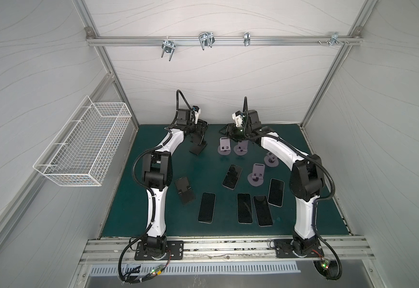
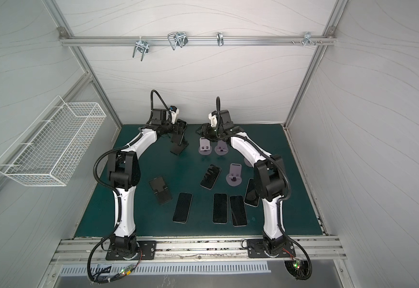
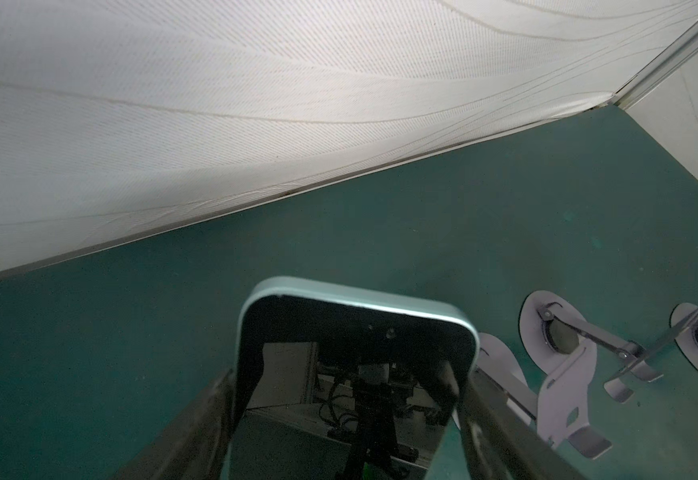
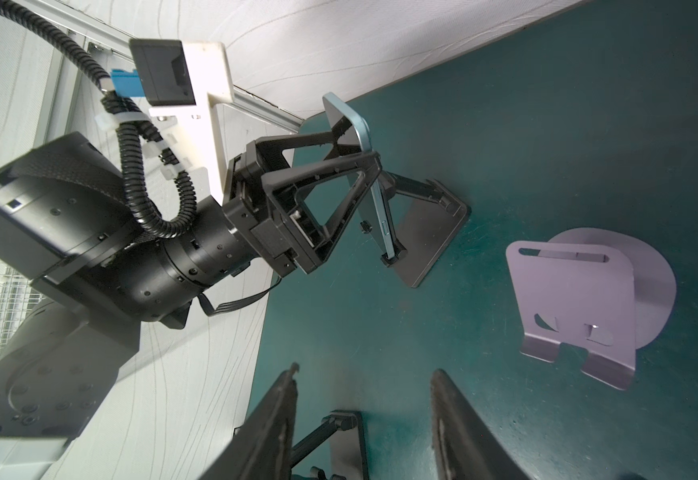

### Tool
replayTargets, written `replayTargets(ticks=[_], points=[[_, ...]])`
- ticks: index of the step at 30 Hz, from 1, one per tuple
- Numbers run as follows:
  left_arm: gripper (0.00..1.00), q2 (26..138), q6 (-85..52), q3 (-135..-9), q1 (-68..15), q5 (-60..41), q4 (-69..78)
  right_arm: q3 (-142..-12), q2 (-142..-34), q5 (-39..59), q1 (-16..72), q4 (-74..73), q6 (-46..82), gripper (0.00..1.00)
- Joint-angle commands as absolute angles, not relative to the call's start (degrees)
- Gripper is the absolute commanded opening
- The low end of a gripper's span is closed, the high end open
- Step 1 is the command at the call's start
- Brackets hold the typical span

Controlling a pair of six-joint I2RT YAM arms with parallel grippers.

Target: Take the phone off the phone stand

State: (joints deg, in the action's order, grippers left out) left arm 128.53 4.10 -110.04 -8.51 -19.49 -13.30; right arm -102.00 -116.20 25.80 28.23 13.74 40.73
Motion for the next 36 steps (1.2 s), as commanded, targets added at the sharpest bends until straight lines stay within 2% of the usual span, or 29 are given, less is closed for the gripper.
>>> replayTargets(ticks=[1,11,36], points=[[0.82,130.63,3.76,-112.34,-7.84,-20.74,-11.08,-102.39,-115.53,25.45,28.55,13.64,40.78,0.53],[0.86,130.53,3.43,-111.48,-7.59,-20.48,-10.36,-102.72,-115.93,25.68,28.61,13.74,40.78,0.53],[0.88,130.85,3.3,-110.5,-7.56,-19.25,-9.09,-103.0,-115.58,25.31,28.38,14.63,40.4,0.51]])
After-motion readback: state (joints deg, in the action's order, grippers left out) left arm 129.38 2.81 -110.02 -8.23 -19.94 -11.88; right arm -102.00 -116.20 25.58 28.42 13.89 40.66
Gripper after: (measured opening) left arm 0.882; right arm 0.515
